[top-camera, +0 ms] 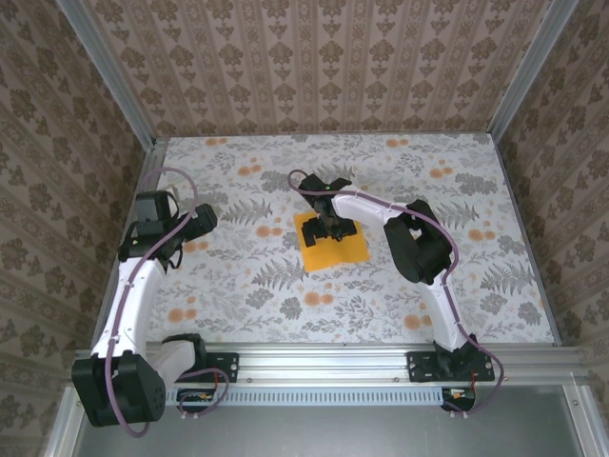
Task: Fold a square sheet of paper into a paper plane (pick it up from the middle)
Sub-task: Fold the square sheet of paper in half at the center of the table.
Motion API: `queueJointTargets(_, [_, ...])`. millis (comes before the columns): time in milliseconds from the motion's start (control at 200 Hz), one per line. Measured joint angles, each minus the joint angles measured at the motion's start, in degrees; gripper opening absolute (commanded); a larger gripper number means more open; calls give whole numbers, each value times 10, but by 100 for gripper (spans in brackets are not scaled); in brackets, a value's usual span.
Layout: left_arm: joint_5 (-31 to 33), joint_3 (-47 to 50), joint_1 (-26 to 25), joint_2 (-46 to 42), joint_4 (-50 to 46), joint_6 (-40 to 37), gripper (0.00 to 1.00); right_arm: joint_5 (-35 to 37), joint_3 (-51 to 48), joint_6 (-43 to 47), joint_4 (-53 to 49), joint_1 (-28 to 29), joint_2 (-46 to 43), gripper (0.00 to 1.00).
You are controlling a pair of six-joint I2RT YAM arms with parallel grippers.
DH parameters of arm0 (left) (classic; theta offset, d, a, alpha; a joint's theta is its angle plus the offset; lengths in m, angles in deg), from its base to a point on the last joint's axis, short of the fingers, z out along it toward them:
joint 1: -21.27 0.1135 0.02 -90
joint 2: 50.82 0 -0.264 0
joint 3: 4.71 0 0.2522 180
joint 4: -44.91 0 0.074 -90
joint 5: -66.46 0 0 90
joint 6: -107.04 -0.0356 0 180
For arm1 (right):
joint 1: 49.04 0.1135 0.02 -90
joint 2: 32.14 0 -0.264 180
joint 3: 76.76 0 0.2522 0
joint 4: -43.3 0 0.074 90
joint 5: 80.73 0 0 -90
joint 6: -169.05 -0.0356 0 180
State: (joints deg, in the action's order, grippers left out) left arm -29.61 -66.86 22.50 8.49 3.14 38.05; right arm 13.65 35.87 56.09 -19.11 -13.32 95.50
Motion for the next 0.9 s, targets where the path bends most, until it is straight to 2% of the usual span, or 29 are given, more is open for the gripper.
queueJointTargets(225, [0,0,0,0,0,0,100,0,0,-2,1,0,-1,85])
queueJointTargets(460, [-9,1,0,0,0,0,100,-11,-22,-16,21,-3,-18,58])
queueJointTargets(620, [-26,2,-11,15,-1,0,100,-79,-78,-31,81,-7,-60,48])
queueJointTargets(770, [-37,1,-49,42,-3,0,99,-174,-149,-56,178,-12,-124,48])
queueJointTargets(900, [-42,-2,-102,72,-1,2,99,-253,-203,-86,276,-22,-178,47])
